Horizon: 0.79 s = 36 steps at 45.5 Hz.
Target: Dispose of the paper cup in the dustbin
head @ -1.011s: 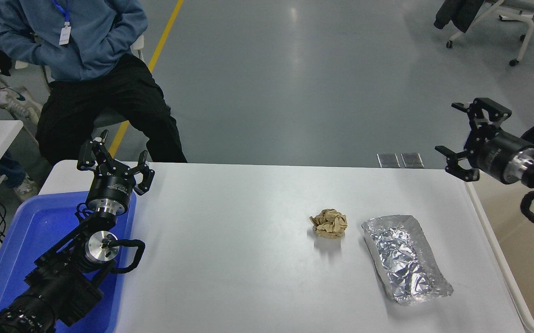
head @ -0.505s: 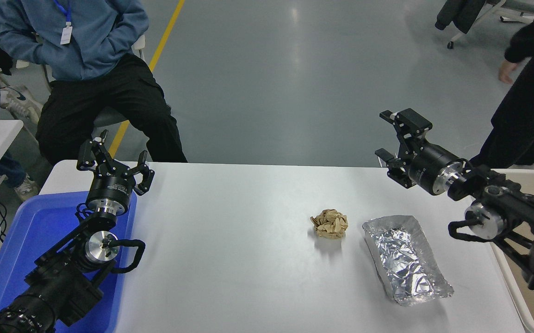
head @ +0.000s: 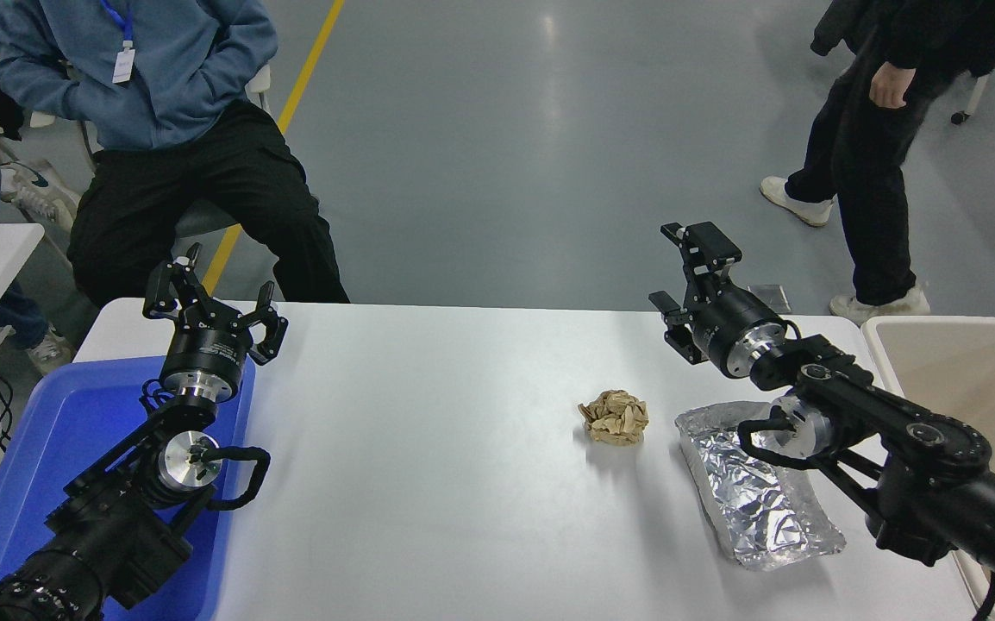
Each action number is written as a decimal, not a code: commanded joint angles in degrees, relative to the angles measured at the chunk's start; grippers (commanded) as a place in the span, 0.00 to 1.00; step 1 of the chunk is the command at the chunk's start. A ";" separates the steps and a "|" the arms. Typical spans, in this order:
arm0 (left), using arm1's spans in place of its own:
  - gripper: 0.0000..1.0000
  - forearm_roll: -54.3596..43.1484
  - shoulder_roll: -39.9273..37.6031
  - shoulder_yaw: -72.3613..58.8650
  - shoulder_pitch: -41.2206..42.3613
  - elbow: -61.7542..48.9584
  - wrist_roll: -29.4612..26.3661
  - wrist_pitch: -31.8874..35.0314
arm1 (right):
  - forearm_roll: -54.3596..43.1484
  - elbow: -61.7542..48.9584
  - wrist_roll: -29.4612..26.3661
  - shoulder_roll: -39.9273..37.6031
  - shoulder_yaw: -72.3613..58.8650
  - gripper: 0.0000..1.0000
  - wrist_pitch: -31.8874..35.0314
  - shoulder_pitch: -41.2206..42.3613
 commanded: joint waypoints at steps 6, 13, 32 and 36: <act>1.00 0.00 -0.01 0.00 0.00 0.00 0.00 -0.01 | 6.49 -3.04 0.10 7.29 4.07 1.00 -0.69 1.03; 1.00 0.00 -0.01 0.00 0.00 0.00 0.00 -0.01 | 8.86 -6.12 0.19 10.63 6.88 1.00 -0.43 0.85; 1.00 0.00 -0.01 0.00 0.00 0.00 -0.09 -0.01 | 12.65 -10.51 0.63 13.27 9.61 1.00 -0.25 0.59; 1.00 0.00 -0.01 0.00 0.00 0.00 -0.09 -0.01 | 12.65 -12.36 0.81 13.97 10.05 1.00 0.18 0.50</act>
